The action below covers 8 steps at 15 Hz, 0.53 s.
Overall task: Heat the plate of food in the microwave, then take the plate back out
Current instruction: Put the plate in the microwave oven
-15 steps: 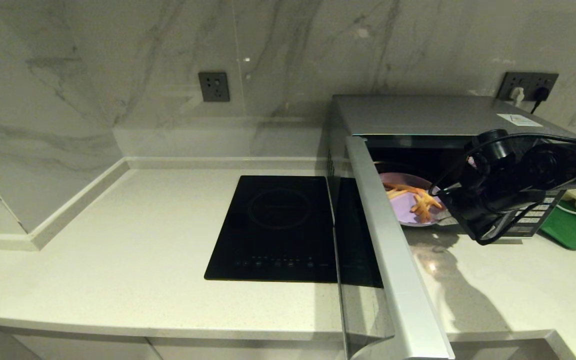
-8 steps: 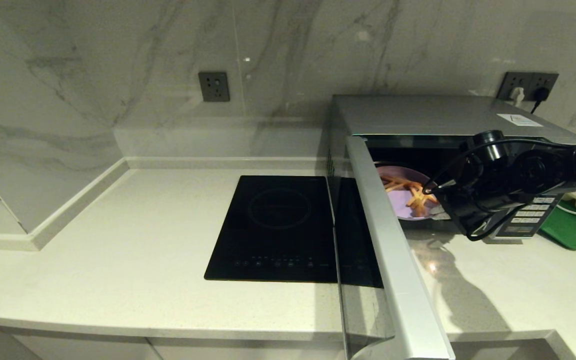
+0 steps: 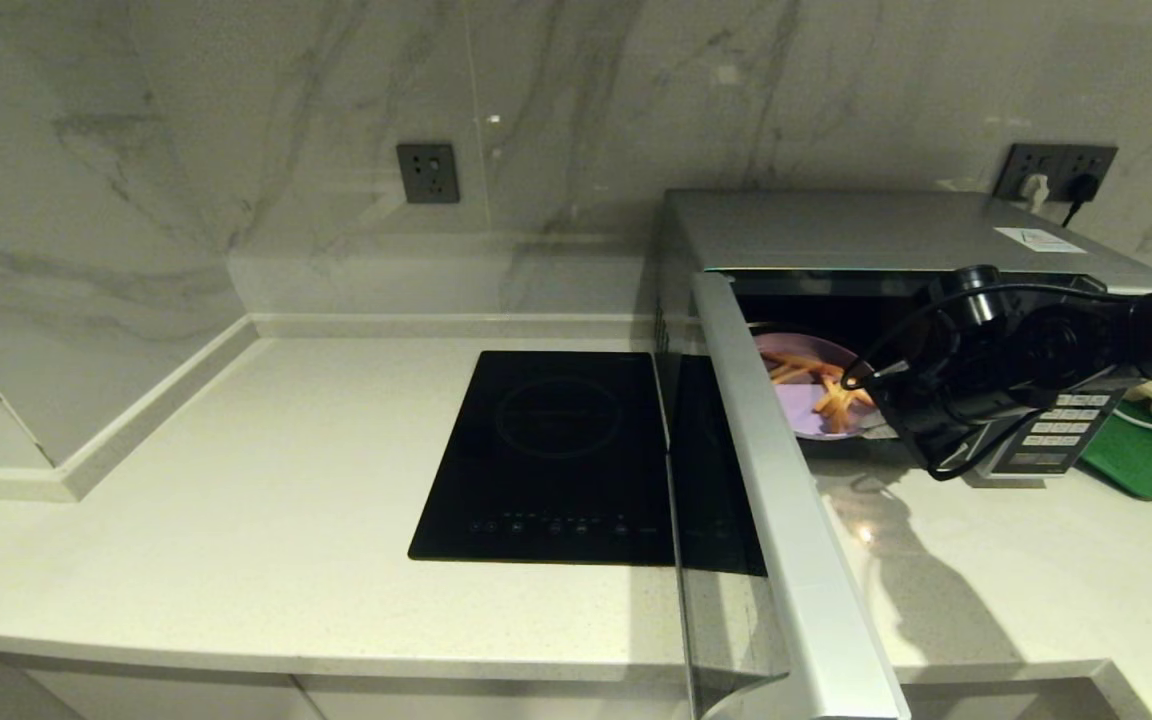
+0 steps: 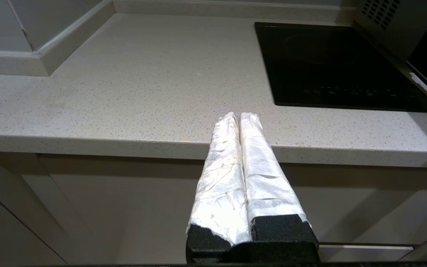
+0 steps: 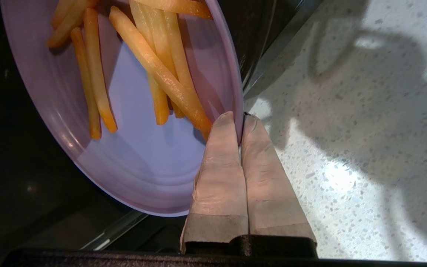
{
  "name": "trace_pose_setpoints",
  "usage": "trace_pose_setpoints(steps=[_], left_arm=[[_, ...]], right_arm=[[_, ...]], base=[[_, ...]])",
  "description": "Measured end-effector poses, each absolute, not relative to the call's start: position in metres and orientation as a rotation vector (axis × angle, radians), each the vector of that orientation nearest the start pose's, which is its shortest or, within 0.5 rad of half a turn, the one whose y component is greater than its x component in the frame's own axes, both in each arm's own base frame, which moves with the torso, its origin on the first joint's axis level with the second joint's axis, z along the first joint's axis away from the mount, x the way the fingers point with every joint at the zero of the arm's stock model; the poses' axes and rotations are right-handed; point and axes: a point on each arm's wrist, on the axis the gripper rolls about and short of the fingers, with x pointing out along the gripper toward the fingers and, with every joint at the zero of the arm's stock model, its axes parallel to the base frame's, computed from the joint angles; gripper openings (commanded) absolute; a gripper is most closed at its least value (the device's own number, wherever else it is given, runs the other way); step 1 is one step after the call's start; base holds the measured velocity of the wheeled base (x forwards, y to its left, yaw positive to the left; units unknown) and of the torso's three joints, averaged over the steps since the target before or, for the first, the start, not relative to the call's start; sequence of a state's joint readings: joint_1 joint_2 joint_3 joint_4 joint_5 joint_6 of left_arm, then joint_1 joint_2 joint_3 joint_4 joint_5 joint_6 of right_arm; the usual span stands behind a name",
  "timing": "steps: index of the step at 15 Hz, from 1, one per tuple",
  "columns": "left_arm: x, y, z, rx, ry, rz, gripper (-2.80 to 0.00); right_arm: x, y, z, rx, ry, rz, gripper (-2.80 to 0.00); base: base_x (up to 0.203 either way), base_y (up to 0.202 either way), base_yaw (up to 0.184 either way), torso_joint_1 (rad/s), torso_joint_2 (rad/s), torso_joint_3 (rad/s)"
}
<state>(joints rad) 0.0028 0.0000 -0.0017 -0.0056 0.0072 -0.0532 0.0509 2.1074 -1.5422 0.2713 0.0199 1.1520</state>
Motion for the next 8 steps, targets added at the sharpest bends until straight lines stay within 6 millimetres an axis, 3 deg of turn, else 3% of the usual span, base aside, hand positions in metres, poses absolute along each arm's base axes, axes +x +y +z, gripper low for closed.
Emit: trace_pose_setpoints(steps=[8], left_arm=[[-0.0229, 0.0001, 0.0765, -0.053, -0.007, 0.01, -2.8]], right_arm=[[0.4175, 0.0185, 0.1486, 1.067, 0.76, -0.438, -2.8]], base=[[0.0, 0.0, 0.0, 0.0, 0.0, 0.0]])
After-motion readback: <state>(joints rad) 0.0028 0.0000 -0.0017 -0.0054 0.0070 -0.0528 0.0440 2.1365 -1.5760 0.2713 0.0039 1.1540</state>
